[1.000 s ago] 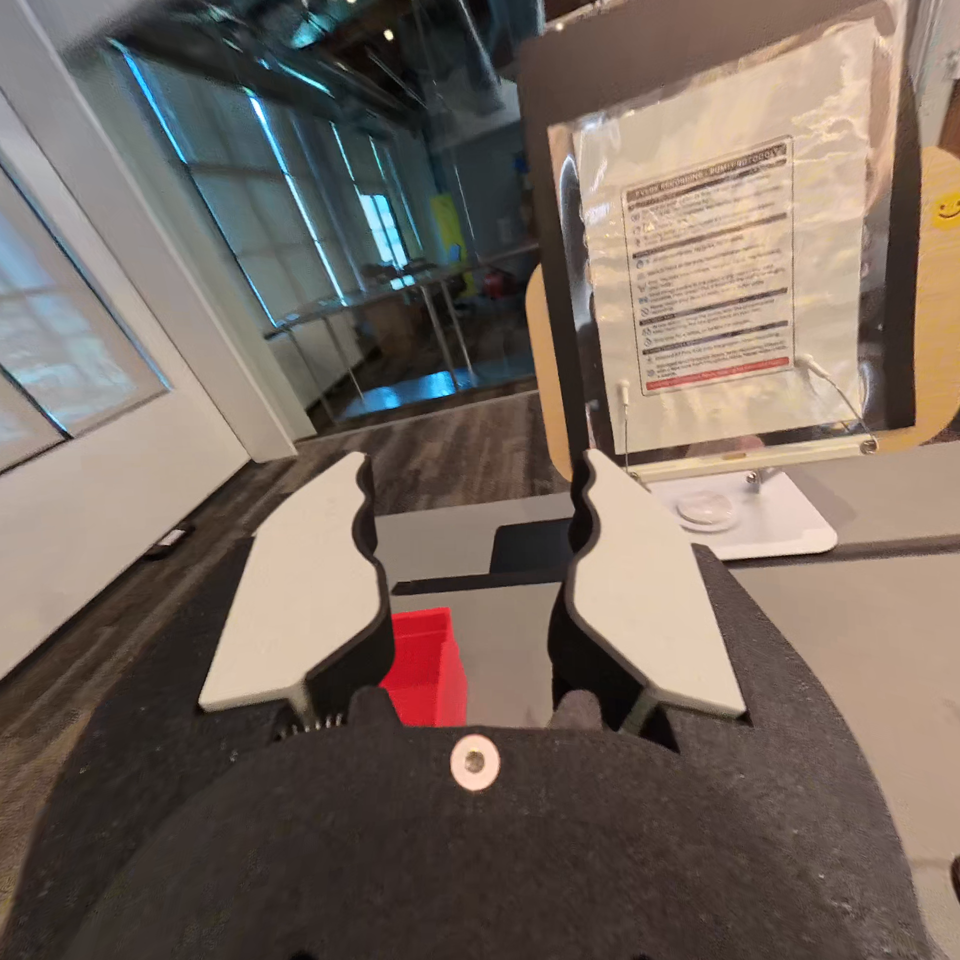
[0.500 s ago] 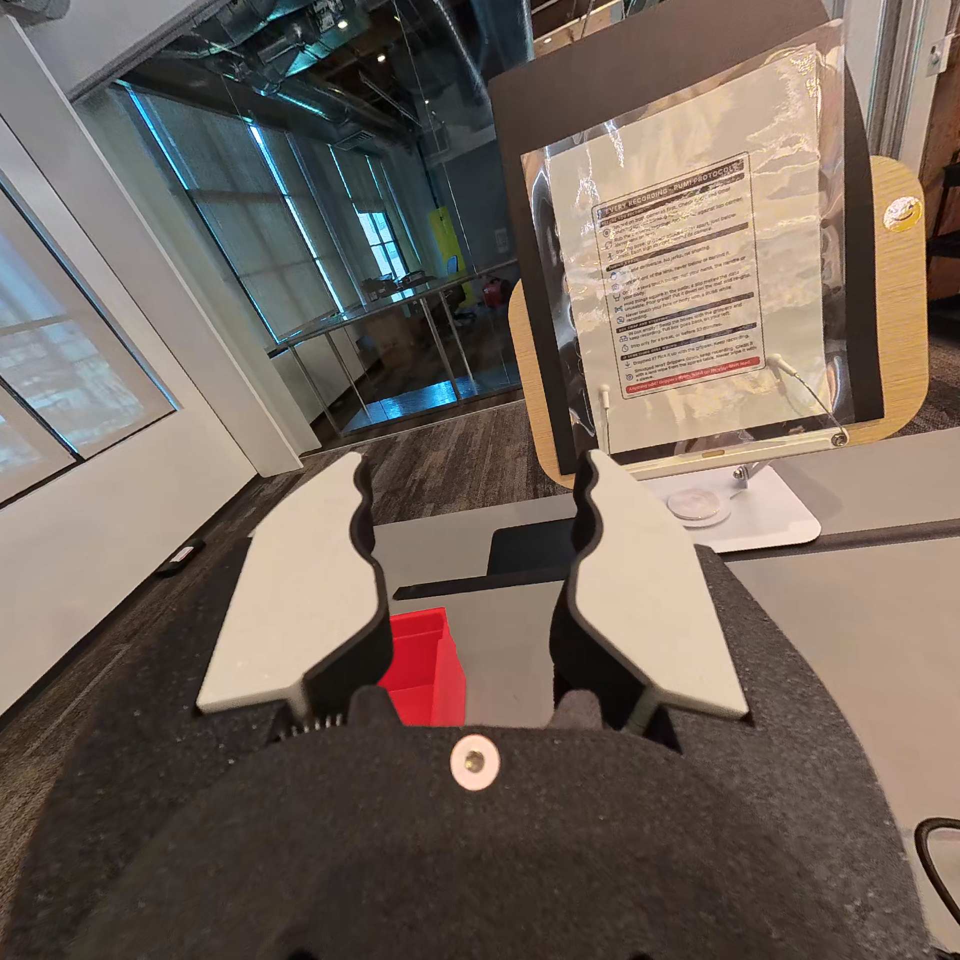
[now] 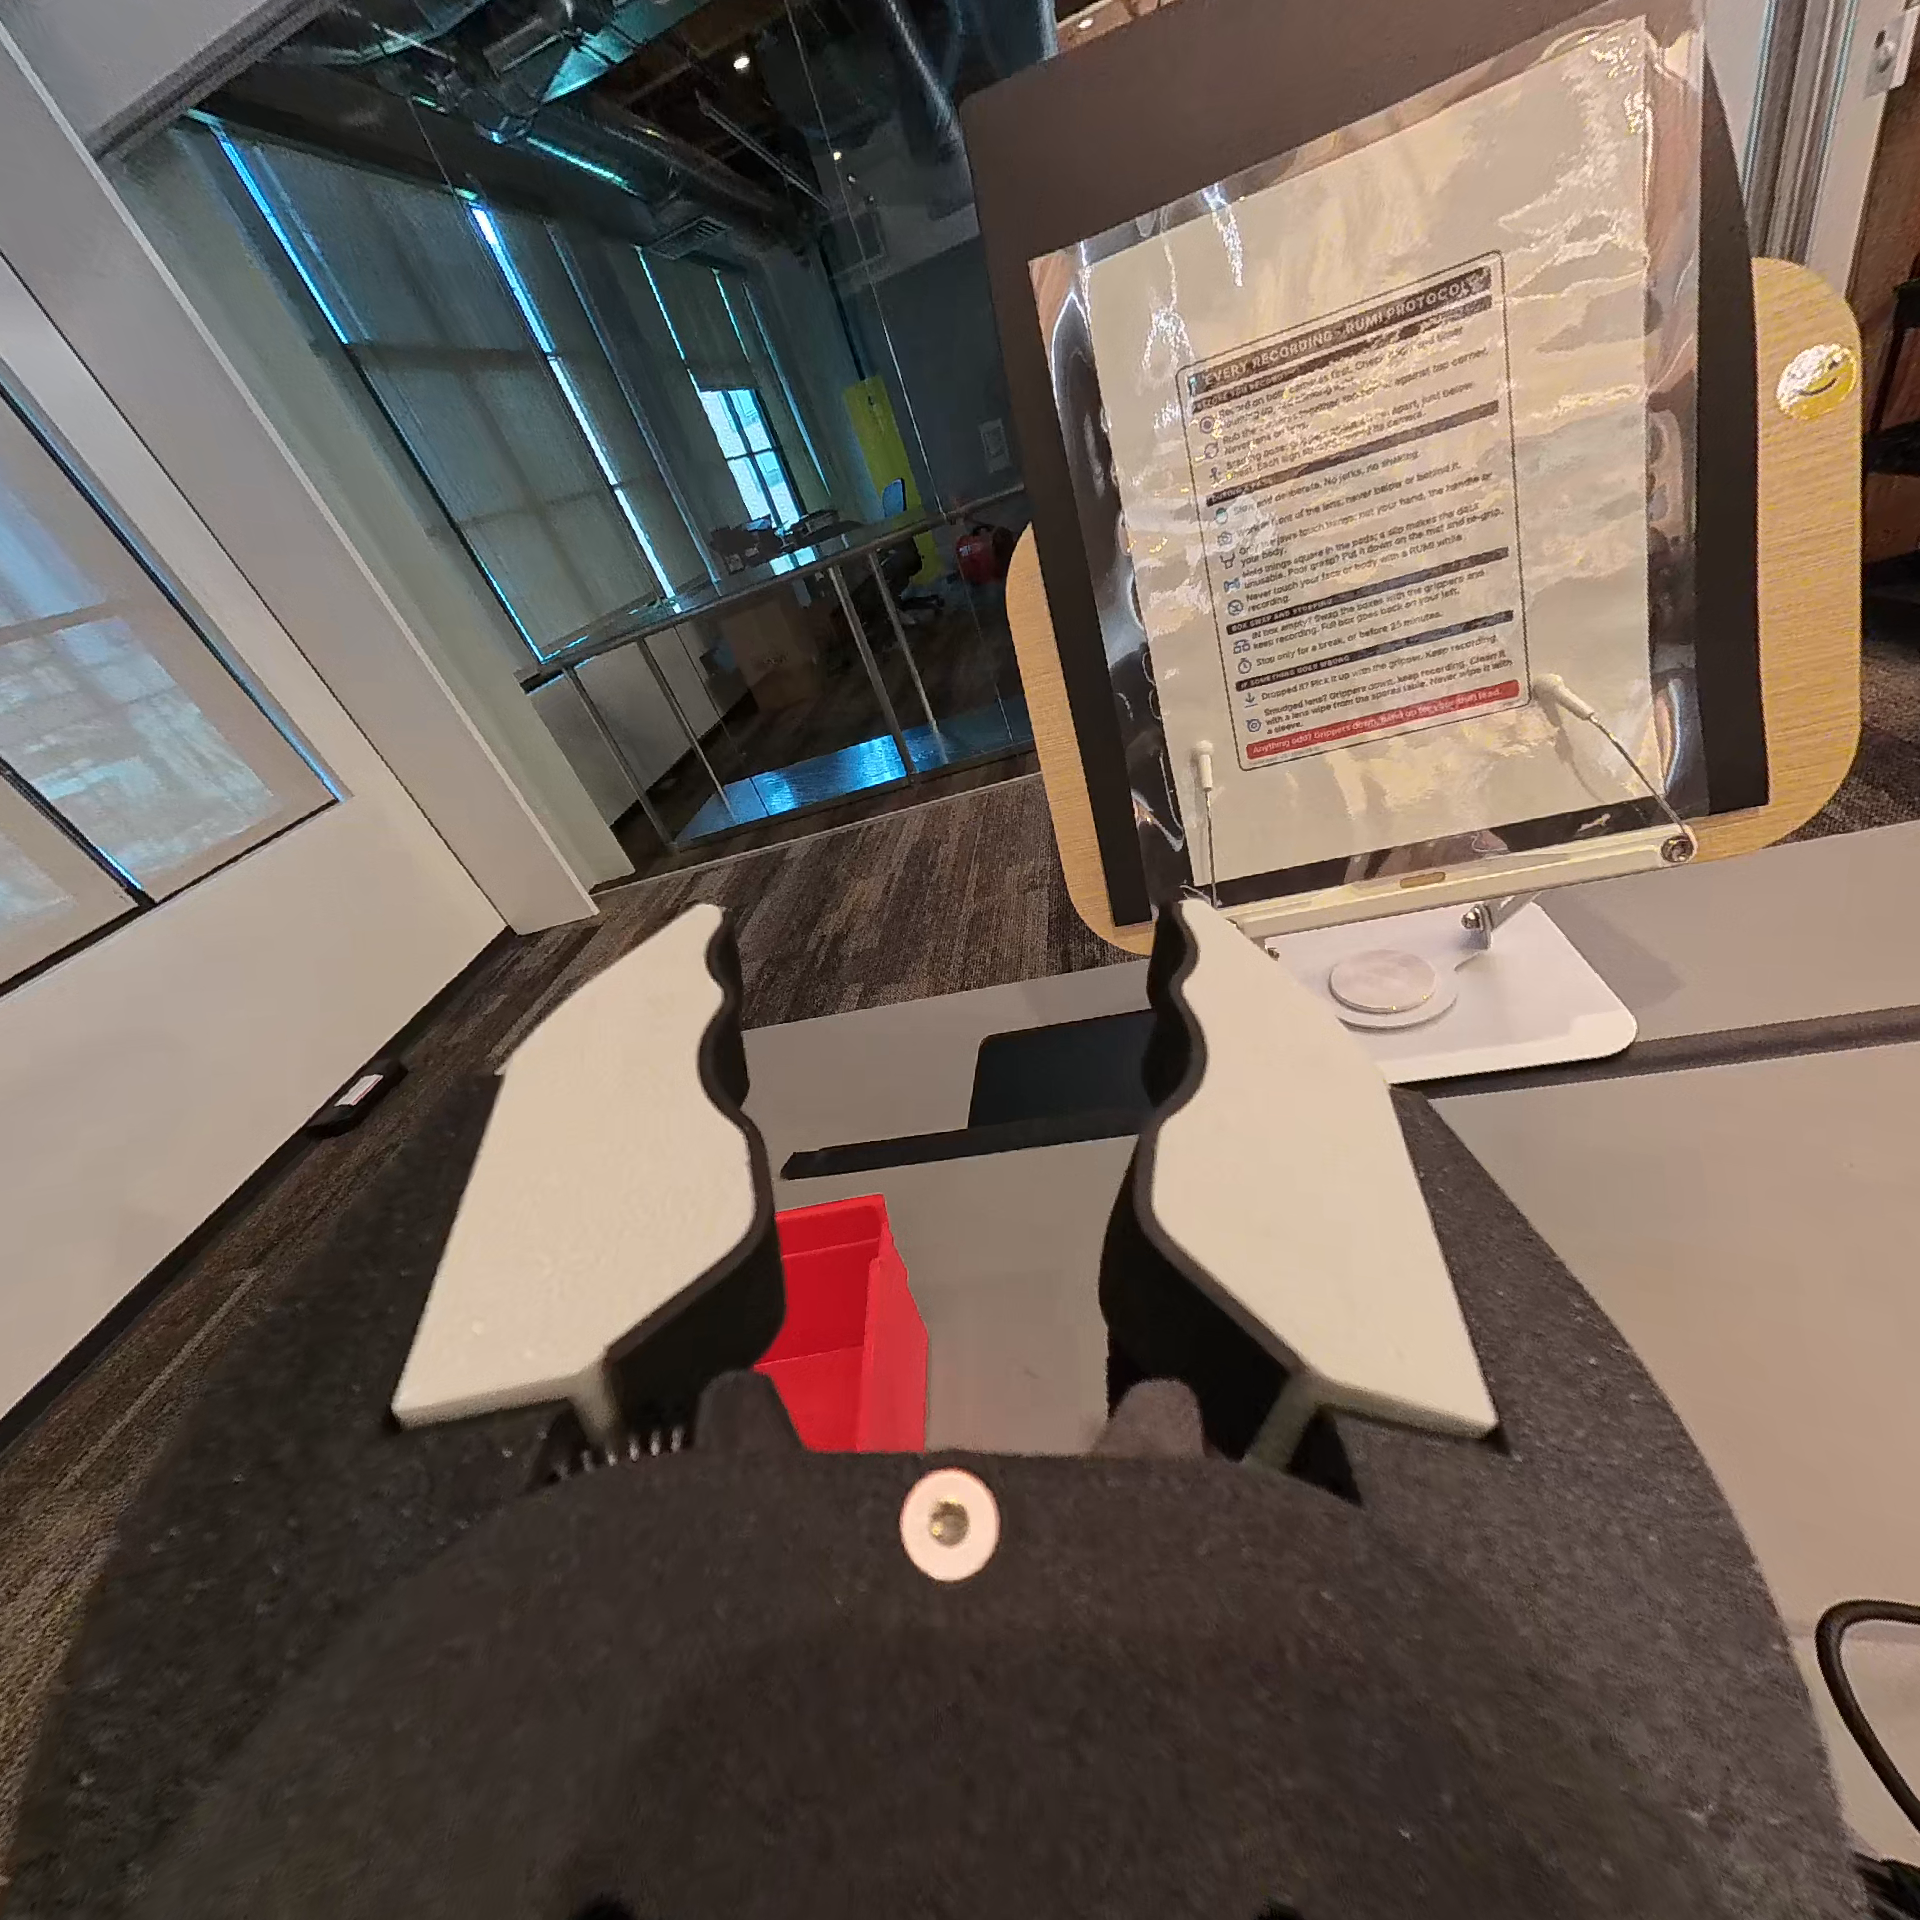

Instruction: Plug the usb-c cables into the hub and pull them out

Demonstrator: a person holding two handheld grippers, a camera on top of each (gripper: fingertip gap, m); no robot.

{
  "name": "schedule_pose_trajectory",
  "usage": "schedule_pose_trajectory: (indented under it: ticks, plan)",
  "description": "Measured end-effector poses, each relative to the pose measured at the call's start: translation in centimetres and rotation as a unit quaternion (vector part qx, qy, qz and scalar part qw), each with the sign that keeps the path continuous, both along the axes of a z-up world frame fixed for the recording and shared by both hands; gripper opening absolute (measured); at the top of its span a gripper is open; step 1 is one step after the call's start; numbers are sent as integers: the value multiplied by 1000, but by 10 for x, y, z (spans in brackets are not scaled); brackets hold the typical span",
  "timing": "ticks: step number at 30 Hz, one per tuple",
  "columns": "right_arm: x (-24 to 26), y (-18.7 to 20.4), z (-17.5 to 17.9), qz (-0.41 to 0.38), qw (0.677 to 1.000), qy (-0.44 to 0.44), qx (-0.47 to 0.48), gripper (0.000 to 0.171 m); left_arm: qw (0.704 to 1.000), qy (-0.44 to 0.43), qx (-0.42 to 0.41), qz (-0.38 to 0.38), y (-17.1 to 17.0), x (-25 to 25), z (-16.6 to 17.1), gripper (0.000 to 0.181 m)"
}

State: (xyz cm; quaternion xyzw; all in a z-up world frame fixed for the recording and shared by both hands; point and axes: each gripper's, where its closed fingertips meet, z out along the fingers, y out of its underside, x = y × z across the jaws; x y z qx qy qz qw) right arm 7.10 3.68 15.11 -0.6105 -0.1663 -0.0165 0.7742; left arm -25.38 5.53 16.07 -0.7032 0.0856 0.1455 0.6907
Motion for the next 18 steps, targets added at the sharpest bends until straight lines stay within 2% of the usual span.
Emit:
schedule_pose_trajectory:
  ticks: [5, 13, 18]
  plan:
    - [5, 6, -8, -22, 1000, -8, -20, 13, 1000, -2, -5, -4, 1, 1, -2, 75]
    - [25, 19, -33, -98, 987, -78, -97, 13, 996, -32, -51, -61, 4, 10, -14, 75]
    - [29, 7, -20, -137, 980, -118, -84, 13, 994, -41, -58, -81, 3, 15, -16, 75]
